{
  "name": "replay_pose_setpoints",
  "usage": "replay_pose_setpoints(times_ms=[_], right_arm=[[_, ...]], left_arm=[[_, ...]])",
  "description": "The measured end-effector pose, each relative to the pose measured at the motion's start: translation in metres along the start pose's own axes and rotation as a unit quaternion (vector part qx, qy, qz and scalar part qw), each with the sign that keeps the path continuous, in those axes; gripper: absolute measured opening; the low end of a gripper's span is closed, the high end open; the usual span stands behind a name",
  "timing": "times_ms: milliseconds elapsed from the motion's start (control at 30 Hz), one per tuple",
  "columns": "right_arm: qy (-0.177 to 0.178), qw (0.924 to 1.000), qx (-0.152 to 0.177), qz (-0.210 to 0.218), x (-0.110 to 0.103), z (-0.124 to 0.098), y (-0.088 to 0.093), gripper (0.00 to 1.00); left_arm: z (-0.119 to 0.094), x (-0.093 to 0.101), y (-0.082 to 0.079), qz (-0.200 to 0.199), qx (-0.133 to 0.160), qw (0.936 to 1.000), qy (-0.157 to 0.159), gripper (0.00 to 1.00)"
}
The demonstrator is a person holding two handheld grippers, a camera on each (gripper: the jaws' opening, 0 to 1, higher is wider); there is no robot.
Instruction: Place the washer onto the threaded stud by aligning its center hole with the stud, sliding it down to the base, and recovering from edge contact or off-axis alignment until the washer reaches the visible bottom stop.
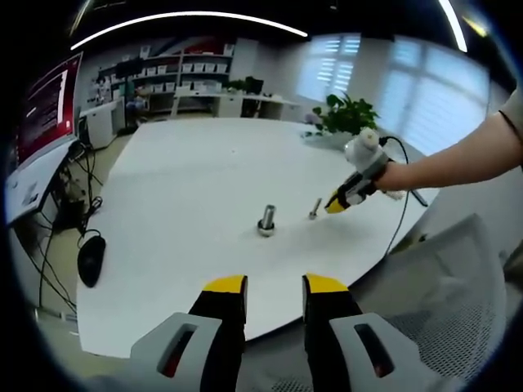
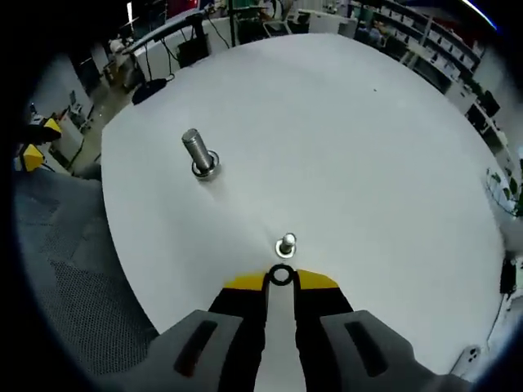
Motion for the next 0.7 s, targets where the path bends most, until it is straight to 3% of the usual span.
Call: replay_pose_setpoints(times_ms=[200, 333, 700], right_arm=[[0.004, 0.9997, 0.026, -0.003, -0.003, -0.009, -0.012, 0.14], [0.02, 0.9987, 0.036, -0.029, -0.002, -0.013, -0.019, 0.14], [0.019, 0.9988, 0.026, -0.036, 0.005, -0.005, -0.025, 0.14]], left_arm=[[0.0, 0.001, 0.0, 0.002, -0.001, 1.0, 0.001, 0.25], [0.0, 0.001, 0.0, 0.003, -0.001, 1.0, 0.001, 0.25], [0.0, -0.001, 0.0, 0.003, -0.002, 1.0, -0.003, 0.25]])
Point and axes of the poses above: the point that each gripper's makers call its tool centre point, and the gripper's own axes: z roughly forward along the fingers, x roughly to its right, y roughly out of its underside, the point moved 3 cm from there along -z, roughly backward along the fingers, and after that the axes turned 9 degrees about -z, right-handed, at the moved point
